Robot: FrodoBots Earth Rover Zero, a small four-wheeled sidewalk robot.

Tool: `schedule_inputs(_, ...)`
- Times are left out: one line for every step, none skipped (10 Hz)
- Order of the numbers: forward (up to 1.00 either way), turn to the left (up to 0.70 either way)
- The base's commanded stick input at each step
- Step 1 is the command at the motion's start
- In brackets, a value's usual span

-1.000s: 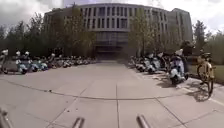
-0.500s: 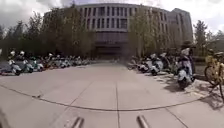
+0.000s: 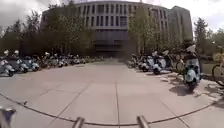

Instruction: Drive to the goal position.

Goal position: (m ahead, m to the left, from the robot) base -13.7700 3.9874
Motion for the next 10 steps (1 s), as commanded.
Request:
schedule_inputs(0.0,0.7)
schedule_inputs(0.0,0.7)
schedule_inputs(0.0,0.7)
schedule_inputs(0.0,0.7)
schedule_inputs(0.0,0.7)
schedule_inputs(0.0,0.7)
schedule_inputs(0.0,0.7)
schedule_inputs(0.0,0.7)
schedule_inputs(0.0,0.7)
schedule_inputs(0.0,0.7)
